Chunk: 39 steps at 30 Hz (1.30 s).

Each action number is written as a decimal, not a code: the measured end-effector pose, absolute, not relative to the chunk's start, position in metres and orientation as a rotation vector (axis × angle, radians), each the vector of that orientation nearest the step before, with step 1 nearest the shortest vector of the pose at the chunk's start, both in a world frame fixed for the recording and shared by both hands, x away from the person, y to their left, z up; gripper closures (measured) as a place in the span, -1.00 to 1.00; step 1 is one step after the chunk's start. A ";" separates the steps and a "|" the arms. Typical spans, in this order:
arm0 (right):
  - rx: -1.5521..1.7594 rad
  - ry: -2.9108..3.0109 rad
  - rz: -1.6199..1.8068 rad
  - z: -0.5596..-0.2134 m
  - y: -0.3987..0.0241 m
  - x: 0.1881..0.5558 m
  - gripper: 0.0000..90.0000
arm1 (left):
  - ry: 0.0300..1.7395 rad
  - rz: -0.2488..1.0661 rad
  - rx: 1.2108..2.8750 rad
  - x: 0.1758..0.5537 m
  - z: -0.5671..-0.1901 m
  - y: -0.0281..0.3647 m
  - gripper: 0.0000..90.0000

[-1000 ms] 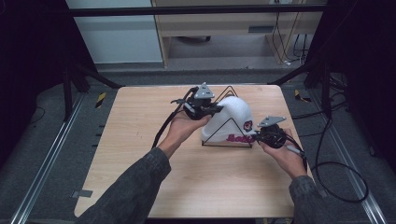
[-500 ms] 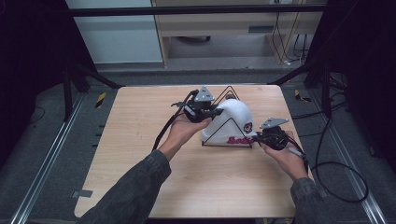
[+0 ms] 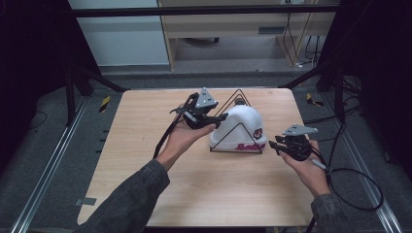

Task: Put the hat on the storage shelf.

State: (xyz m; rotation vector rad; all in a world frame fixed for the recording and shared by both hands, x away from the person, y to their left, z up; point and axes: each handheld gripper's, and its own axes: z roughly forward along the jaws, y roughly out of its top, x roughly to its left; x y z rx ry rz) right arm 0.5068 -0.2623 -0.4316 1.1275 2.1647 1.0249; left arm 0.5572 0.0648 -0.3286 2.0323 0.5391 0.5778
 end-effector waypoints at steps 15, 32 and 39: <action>1.163 2.058 1.100 -0.432 -0.239 0.465 -0.74 | 0.585 0.466 2.038 0.513 -0.338 0.108 -0.81; 1.010 2.160 1.188 -0.425 -0.182 0.439 -0.87 | 0.711 0.441 2.022 0.478 -0.372 0.185 -0.85; 0.976 2.208 1.163 -0.428 -0.166 0.441 -0.80 | 0.752 0.460 2.044 0.475 -0.386 0.202 -0.84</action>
